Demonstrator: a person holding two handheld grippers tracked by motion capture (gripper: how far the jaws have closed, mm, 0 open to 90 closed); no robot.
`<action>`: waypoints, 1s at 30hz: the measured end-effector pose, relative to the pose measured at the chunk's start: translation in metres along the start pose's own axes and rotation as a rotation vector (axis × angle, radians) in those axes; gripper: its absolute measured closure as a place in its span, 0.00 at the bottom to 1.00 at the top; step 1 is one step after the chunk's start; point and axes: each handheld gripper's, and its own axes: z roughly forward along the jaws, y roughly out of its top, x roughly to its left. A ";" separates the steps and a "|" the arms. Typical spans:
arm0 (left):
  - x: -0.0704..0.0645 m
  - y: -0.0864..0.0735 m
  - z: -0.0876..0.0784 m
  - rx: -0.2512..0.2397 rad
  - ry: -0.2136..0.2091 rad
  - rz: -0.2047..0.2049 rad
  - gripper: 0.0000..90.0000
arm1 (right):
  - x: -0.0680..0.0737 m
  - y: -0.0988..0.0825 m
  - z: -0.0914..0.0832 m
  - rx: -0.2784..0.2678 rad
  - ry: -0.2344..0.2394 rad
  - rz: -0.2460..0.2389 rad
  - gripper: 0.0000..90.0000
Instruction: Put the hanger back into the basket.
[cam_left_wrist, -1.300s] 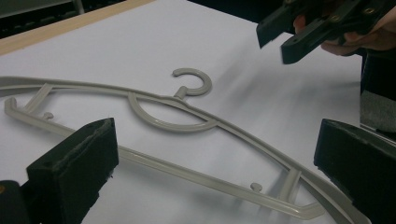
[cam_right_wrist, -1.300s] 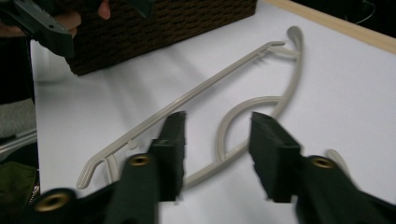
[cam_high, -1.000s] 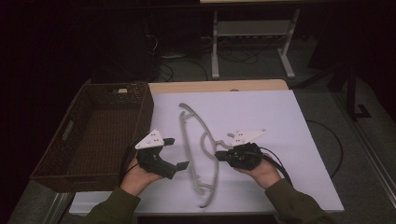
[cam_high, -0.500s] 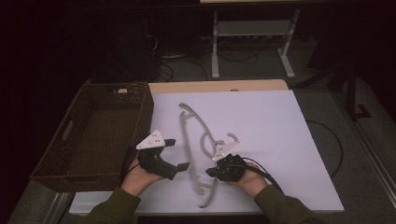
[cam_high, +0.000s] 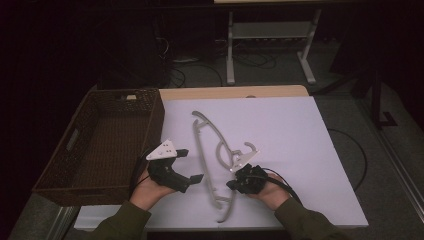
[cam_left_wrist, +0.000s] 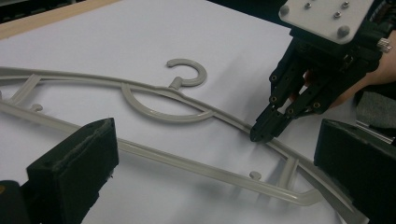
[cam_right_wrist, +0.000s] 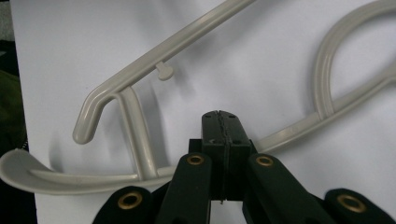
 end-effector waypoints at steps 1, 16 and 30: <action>0.000 0.000 0.000 0.001 0.000 0.004 0.00 | 0.000 0.000 0.000 0.001 -0.001 0.005 0.99; -0.001 0.000 -0.001 -0.003 0.000 -0.004 0.00 | -0.008 -0.007 -0.003 0.070 -0.082 -0.028 0.99; -0.001 0.000 0.000 0.000 -0.002 0.001 0.00 | -0.049 -0.031 -0.030 0.096 -0.192 0.125 0.99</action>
